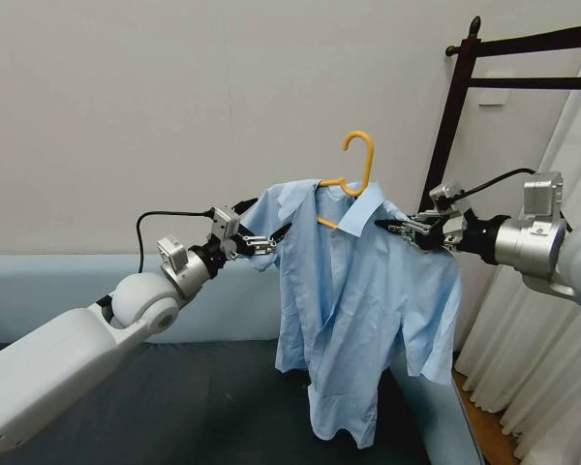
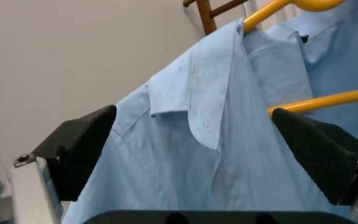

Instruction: Pick up the clothes from the sofa and hang them on the clothes hanger.

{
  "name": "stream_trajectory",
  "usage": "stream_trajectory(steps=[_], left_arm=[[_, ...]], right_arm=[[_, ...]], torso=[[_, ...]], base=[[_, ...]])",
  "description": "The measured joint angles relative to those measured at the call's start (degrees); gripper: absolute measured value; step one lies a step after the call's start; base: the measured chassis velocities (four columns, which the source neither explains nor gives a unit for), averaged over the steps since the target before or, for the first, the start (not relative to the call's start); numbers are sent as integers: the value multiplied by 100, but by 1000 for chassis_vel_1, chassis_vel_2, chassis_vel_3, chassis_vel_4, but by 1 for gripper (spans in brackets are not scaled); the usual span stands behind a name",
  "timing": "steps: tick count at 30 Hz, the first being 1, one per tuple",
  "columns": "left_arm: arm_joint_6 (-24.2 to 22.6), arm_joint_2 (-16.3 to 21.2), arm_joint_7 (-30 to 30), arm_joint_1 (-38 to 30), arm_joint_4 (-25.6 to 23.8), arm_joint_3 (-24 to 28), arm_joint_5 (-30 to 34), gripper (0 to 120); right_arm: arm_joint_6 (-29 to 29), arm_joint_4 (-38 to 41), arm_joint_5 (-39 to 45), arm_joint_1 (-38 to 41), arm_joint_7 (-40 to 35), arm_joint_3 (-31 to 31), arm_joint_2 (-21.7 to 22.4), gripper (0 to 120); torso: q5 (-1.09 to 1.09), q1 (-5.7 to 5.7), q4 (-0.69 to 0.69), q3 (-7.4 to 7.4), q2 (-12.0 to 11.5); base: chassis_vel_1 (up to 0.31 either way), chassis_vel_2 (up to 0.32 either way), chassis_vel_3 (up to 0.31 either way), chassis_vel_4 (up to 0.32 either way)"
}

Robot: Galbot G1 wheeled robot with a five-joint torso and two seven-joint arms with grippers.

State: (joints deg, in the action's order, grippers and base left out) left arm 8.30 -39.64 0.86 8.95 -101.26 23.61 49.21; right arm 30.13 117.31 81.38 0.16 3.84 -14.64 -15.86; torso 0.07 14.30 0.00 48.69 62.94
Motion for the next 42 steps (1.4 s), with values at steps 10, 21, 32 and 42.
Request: stream_trajectory(steps=[10, 21, 32, 42], left_arm=[[-104, -345, 405, -352, 153, 270, -72, 97], [-177, -569, 544, -436, 388, 393, 69, 64], [-178, -631, 553, -447, 421, 398, 53, 23], [-160, -630, 554, -413, 409, 400, -35, 0]], right_arm=[[5, 61, -3, -1, -14, -2, 3, 7], [-16, 50, -15, -1, 23, -2, 3, 7], [-29, -26, -83, 18, 30, -76, -128, 7], [-40, -87, -102, 21, 9, -111, -165, 7]], torso=[[0, 0, -2, 1, 0], [0, 0, -1, 1, 0], [0, 1, -1, 1, 0], [-1, 1, -1, 1, 0]], base=[[0, 0, 0, 0], [0, 0, 0, 0], [0, 0, 0, 0], [0, 0, 0, 0]])
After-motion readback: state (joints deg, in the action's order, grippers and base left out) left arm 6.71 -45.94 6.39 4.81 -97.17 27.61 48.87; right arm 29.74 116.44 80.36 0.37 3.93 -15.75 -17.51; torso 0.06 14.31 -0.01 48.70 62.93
